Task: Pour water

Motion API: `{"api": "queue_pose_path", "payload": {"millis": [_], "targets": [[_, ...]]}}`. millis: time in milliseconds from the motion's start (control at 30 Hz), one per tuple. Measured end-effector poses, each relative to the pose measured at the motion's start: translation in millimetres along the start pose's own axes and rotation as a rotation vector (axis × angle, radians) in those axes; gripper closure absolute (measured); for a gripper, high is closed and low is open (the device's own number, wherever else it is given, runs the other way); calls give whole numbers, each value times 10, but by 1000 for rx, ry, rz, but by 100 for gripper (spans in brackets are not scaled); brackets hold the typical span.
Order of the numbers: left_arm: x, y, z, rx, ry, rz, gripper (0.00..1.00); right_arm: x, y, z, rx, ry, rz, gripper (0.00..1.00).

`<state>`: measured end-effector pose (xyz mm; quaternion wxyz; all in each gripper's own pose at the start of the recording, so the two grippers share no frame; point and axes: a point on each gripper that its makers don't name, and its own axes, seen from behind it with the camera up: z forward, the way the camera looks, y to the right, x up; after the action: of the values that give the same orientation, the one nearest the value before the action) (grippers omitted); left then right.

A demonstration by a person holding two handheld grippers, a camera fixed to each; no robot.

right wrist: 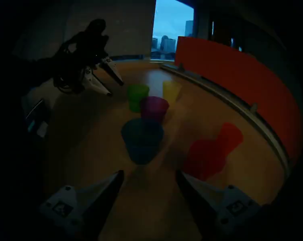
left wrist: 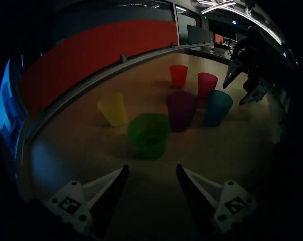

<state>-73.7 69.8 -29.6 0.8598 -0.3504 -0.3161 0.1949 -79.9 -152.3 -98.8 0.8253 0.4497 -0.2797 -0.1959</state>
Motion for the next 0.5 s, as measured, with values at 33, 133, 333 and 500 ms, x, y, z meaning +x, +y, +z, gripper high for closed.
{"api": "queue_pose_path", "payload": {"millis": [33,133,333,500], "targets": [[-1,-8,-9,4,2,-4,12,-1,2,-15,-3,3,5,1],[-2,-56,-38,25,8,-20,12,-12,28,-59,-16,10,20,1],[-2,-220,-115,97,33,-68,12,-38,179,-165,-73,20,72,1],[2,-340,-185,147,60,-114,12,-39,350,-275,-133,35,126,1]]}}
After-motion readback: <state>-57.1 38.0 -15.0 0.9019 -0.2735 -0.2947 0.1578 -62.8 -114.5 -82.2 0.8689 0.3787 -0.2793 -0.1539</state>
